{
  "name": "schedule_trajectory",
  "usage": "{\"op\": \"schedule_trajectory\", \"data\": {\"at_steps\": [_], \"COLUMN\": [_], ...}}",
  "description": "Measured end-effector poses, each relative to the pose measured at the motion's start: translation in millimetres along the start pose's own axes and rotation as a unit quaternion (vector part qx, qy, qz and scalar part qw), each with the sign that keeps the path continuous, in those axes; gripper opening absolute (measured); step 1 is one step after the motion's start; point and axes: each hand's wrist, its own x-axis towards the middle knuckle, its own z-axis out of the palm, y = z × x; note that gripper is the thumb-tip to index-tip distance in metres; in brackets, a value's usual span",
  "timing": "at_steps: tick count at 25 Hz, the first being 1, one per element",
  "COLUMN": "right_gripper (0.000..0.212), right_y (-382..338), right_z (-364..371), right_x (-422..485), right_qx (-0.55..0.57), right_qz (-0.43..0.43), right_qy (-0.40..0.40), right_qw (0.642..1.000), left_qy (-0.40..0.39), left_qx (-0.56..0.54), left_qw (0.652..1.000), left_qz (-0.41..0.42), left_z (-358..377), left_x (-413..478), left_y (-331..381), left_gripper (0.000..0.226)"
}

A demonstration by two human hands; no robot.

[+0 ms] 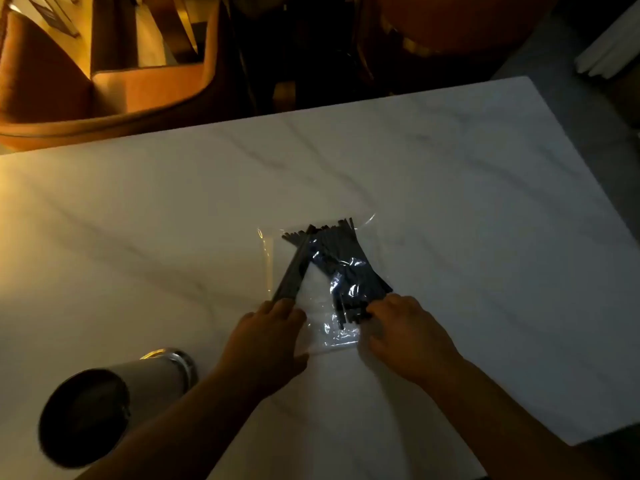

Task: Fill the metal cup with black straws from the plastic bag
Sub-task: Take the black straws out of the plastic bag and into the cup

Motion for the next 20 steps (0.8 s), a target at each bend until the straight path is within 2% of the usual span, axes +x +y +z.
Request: {"op": "schedule_trajectory", "data": {"at_steps": [1, 4, 6, 8, 10, 12, 16, 20], "right_gripper": [0.050, 0.070, 0.062, 0.045, 0.033, 0.025, 0.016, 0.006], "right_y": [4.6, 15.2, 19.0, 18.1, 14.5, 9.5, -12.1, -52.2], "right_z": [4.2, 17.9, 31.6, 40.0, 47.0, 45.5, 22.4, -23.5], "right_x": [0.3, -1.7, 1.4, 5.1, 8.5, 11.0, 5.3, -7.6], "right_qx": [0.001, -0.037, -0.055, -0.070, -0.077, -0.085, -0.047, 0.071], "right_qz": [-0.010, -0.037, -0.043, -0.054, -0.067, -0.071, -0.095, -0.075], "right_qy": [0.002, 0.038, 0.080, 0.146, 0.178, 0.189, 0.219, 0.260], "right_qw": [1.000, 0.998, 0.994, 0.985, 0.979, 0.976, 0.970, 0.960], "left_qy": [-0.032, -0.045, -0.052, -0.003, 0.025, 0.028, 0.062, 0.133], "left_qx": [0.006, 0.050, 0.070, 0.086, 0.080, 0.062, 0.000, -0.062], "left_qw": [0.999, 0.997, 0.996, 0.995, 0.994, 0.996, 0.998, 0.989], "left_qz": [0.002, 0.028, 0.036, 0.057, 0.066, 0.051, -0.005, -0.007], "left_z": [5.2, 24.4, 31.1, 34.7, 35.5, 30.8, 11.2, -35.7], "left_x": [4.0, 10.6, 14.7, 16.1, 16.9, 16.9, 4.0, -18.2], "left_y": [1.4, 3.4, 4.8, 7.2, 9.7, 9.9, 1.4, 1.9], "left_gripper": [0.077, 0.090, 0.081, 0.057, 0.033, 0.020, 0.017, 0.043]}}
